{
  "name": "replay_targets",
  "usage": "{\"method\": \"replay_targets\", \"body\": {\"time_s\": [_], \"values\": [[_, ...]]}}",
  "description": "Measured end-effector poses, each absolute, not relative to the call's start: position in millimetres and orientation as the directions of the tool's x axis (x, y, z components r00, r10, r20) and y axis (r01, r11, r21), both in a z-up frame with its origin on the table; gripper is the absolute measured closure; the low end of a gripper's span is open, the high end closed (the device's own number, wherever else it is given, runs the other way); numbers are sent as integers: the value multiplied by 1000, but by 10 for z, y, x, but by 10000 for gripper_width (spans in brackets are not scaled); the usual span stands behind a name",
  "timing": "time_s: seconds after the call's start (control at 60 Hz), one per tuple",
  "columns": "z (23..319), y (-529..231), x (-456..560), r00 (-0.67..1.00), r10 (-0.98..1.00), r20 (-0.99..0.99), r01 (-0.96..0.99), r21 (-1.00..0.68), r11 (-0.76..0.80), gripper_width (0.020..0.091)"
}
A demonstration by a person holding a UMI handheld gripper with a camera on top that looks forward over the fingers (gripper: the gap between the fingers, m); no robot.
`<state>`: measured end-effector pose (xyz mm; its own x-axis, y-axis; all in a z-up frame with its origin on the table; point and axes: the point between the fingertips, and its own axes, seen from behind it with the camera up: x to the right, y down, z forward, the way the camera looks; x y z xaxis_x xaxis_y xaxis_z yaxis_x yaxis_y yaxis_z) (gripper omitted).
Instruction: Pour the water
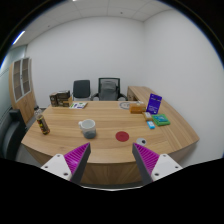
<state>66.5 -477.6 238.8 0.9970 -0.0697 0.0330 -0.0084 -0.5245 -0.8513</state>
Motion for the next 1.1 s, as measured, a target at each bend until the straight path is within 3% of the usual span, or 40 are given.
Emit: {"method": "replay_targets", "body": {"time_s": [0.283,0.617,0.9,1.1], "values": [[2053,-4748,373,999,-40,23,-3,-829,-559,248],[1498,-4396,-1405,994,108,-6,62,-784,-617,247],[1271,-3320,-3447,984,157,-78,23,-830,-557,244],[1035,-2284,-4189,987,143,-68,4,-891,-453,247]]}}
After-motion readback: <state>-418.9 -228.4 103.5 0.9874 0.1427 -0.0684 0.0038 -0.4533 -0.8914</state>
